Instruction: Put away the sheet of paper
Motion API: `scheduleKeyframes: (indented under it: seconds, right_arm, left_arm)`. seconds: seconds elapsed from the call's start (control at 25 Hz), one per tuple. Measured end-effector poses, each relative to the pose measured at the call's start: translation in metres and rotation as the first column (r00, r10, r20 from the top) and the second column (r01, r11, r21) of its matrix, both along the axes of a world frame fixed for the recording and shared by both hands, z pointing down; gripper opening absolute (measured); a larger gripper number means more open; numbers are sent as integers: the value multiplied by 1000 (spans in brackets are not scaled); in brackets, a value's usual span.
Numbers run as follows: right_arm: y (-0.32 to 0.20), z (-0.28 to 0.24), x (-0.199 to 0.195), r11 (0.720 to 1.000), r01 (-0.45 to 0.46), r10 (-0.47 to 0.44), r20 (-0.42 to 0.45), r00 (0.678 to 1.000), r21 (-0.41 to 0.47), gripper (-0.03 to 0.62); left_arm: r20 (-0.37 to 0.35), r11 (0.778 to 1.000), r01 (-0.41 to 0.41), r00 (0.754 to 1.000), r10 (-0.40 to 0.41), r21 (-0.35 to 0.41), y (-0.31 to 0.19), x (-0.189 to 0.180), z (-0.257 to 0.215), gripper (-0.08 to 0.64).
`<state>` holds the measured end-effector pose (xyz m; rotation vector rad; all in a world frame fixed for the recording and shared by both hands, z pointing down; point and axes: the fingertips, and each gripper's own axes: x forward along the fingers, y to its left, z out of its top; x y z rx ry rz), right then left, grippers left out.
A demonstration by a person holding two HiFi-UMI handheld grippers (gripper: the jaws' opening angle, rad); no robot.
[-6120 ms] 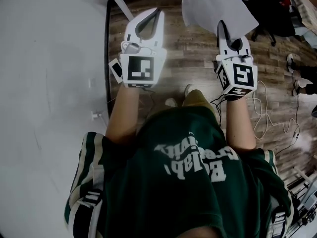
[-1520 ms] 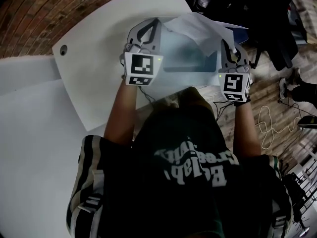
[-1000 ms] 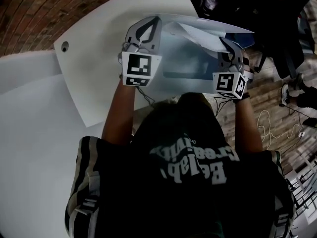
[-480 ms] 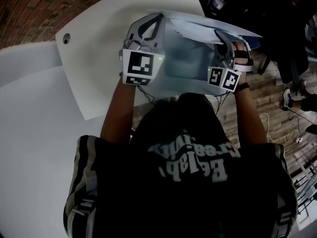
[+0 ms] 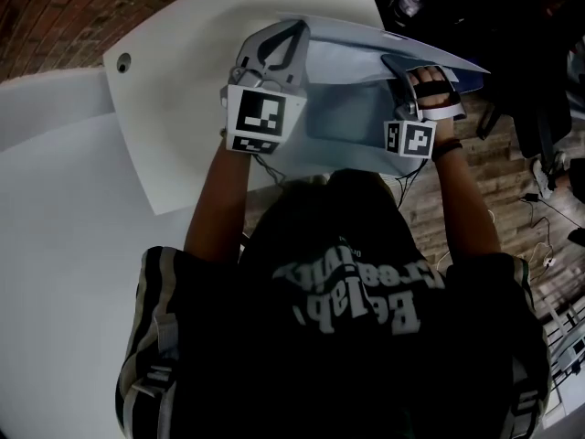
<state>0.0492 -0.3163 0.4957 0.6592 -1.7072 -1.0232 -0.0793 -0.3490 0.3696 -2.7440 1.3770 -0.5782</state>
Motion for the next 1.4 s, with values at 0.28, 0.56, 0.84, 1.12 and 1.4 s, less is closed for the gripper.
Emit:
scheduleKeyframes:
  seconds: [0.28,0.56,0.84,1.12,1.4]
  right_arm:
    - [10,31,-19,982,156,-164,-76,983,-106,-5]
    - [11,38,-16,980,116,-123,-40,992,-160,62]
    - [1,-11,-6,998,-40,45,102,994,-50,160]
    - [-1,-68,-15,984,-165,176,352,920,-60,156]
    - [14,-104,-32,993,-115,117,536,836,-37,128]
  left_arm:
    - [2,1000,8,1000,-8,-2,1,-1,1,2]
    - [6,1000,9,1000,-9,-4,0,-3,2,2]
    - [6,1000,14,1000,-14,-3,-2,-2,2,2]
    - [2,1000,28,1000,-28,-4,-6,-1,2,2]
    - [6,999,40,999,-40,-4,-10,-1,3,2]
